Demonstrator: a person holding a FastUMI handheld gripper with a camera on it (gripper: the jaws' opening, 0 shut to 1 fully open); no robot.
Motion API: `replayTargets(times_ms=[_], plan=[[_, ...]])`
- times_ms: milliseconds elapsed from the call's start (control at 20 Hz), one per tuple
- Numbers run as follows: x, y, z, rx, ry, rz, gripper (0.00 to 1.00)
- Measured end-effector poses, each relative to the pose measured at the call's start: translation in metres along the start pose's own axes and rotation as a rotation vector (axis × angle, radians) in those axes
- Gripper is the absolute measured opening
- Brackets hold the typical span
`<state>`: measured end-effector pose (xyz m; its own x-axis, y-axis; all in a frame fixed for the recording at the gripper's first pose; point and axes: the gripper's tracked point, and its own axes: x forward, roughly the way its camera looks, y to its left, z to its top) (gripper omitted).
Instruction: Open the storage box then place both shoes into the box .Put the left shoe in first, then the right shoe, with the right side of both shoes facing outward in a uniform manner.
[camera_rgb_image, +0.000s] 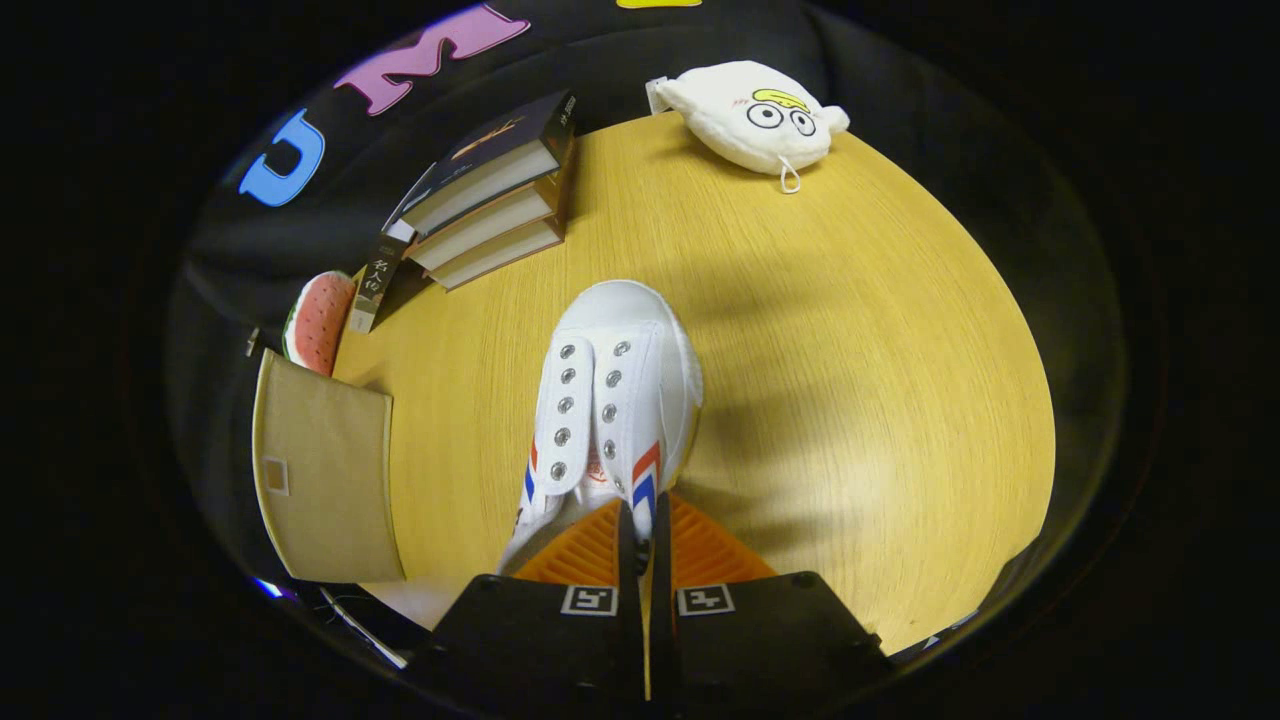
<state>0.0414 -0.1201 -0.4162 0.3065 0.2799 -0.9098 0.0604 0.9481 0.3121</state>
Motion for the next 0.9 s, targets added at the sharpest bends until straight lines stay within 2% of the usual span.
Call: replayTargets(times_ms=[250, 450, 700, 900], plan=[[-0.049, 0.034, -0.002, -0.009, -0.04, 0.019, 0.07], [-0.102, 0.08, 0.007, -0.045, -0.116, 0.027, 0.07], [-0.158, 0.165, 0.006, -0.035, -0.192, 0.073, 0.07], [-0.169, 0.252, -0.003, -0.034, -0.2, 0.16, 0.07]])
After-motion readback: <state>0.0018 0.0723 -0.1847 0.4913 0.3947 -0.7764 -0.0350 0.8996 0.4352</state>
